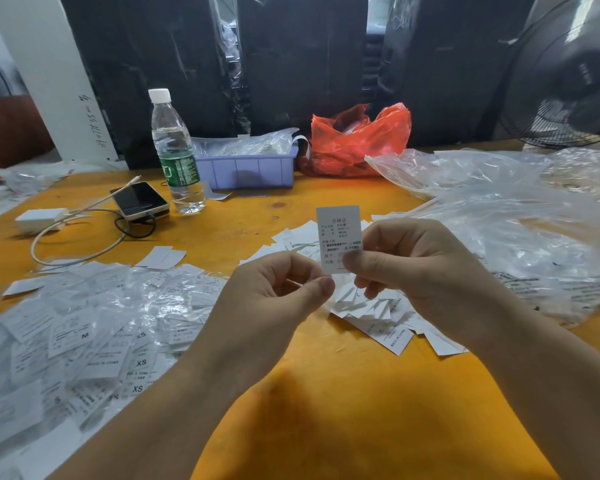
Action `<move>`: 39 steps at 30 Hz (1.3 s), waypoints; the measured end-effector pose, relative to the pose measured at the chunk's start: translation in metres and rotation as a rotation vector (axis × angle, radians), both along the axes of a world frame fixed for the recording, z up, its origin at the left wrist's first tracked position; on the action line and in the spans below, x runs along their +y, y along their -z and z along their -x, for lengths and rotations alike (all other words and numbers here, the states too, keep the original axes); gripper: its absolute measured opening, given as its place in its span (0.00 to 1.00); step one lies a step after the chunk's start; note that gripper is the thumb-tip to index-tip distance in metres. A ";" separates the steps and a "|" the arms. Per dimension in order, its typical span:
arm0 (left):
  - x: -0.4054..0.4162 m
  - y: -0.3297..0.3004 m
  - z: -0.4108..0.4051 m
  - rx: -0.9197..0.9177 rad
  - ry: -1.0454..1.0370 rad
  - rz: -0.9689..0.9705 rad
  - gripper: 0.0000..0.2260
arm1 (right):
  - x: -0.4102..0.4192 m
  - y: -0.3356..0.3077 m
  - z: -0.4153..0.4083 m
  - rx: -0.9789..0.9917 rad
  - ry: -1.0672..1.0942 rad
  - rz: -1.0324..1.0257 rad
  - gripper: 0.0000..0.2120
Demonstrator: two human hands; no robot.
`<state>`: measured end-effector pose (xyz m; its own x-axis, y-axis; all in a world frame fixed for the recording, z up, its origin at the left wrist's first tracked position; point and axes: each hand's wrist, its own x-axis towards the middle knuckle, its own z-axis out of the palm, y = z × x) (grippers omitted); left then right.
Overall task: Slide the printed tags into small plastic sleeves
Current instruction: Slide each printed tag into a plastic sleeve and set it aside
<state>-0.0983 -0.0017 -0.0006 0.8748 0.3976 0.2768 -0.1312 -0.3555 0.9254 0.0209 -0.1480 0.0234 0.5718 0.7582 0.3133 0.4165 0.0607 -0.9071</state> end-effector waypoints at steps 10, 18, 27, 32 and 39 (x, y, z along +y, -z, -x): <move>0.000 0.000 0.000 -0.032 -0.017 -0.008 0.01 | -0.004 -0.002 -0.008 0.005 0.074 -0.023 0.14; 0.001 -0.001 0.000 -0.042 -0.048 0.031 0.01 | -0.008 -0.005 -0.010 -0.051 0.038 -0.002 0.15; 0.002 0.000 -0.002 -0.043 -0.021 0.080 0.04 | -0.007 -0.004 -0.009 -0.087 0.050 0.015 0.16; 0.002 -0.001 0.000 -0.041 -0.013 0.082 0.03 | -0.007 -0.005 -0.009 -0.045 0.044 -0.008 0.15; -0.002 -0.004 0.001 -0.036 0.015 0.079 0.01 | -0.003 -0.002 -0.005 -0.023 0.021 -0.023 0.14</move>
